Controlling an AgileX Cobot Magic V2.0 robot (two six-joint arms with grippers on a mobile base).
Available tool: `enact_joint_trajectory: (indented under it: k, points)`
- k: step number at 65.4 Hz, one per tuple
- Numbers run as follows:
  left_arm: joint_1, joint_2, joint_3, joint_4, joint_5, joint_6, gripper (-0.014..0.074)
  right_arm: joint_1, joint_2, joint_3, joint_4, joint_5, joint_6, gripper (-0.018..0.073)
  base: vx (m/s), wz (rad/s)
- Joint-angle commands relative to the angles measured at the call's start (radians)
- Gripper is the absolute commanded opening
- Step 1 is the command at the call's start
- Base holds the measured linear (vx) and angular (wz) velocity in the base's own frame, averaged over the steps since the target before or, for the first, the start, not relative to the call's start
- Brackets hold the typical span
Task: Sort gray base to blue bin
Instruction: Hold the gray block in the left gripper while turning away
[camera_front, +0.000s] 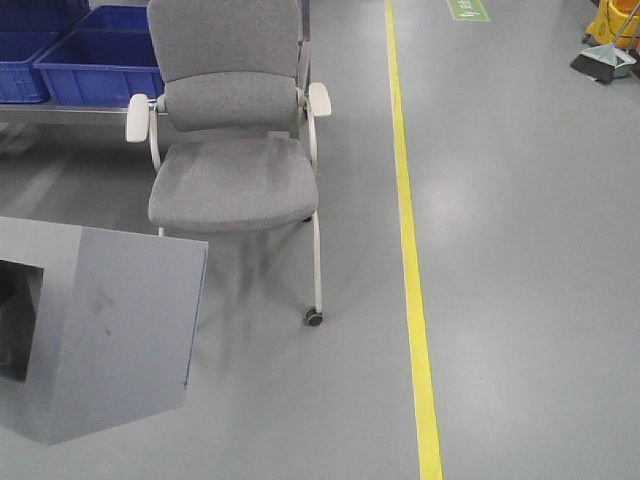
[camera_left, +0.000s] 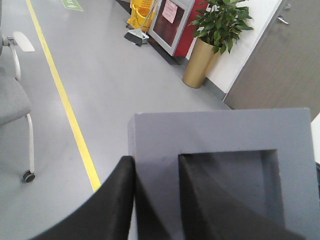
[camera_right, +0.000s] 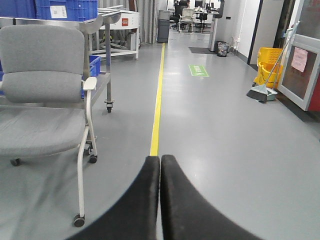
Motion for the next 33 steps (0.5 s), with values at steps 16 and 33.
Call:
enact_joint_trajectory:
  k: [16, 33]
  points:
    - [-0.004, 0.003, -0.025, 0.027, -0.091, -0.008, 0.0003, -0.001, -0.015, 0.014, -0.009, -0.076, -0.006, -0.0009, 0.35, -0.03]
    - [-0.004, 0.003, -0.025, 0.027, -0.091, -0.008, 0.0003, -0.001, -0.015, 0.014, -0.009, -0.076, -0.006, -0.0009, 0.39, 0.12]
